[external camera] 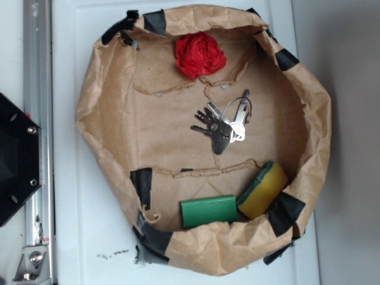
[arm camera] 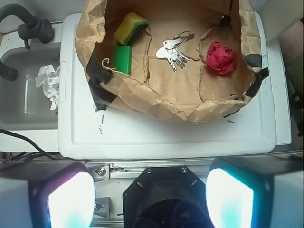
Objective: Grab the silver keys.
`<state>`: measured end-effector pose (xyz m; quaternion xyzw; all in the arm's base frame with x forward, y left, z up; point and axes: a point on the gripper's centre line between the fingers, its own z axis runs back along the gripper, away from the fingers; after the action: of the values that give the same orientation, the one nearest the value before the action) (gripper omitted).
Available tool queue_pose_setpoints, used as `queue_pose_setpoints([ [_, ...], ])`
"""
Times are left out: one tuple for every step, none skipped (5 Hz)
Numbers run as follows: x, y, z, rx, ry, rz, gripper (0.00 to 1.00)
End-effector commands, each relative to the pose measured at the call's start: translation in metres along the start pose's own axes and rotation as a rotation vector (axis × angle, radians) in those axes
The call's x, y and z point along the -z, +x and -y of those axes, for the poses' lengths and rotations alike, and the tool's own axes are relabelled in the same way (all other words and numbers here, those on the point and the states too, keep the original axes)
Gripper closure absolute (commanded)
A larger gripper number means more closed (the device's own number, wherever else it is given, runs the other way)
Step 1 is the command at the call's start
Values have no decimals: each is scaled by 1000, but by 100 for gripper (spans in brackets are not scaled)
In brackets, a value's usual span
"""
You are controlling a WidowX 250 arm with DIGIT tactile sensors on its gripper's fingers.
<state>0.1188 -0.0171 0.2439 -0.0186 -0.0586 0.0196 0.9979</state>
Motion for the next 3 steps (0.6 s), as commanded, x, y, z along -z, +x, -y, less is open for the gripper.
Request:
queue_pose_setpoints([
  [0, 0, 0, 0, 0, 0, 0],
  [6, 41, 0, -137, -58, 65, 0],
  [18, 70, -10, -269, -9, 56, 0],
])
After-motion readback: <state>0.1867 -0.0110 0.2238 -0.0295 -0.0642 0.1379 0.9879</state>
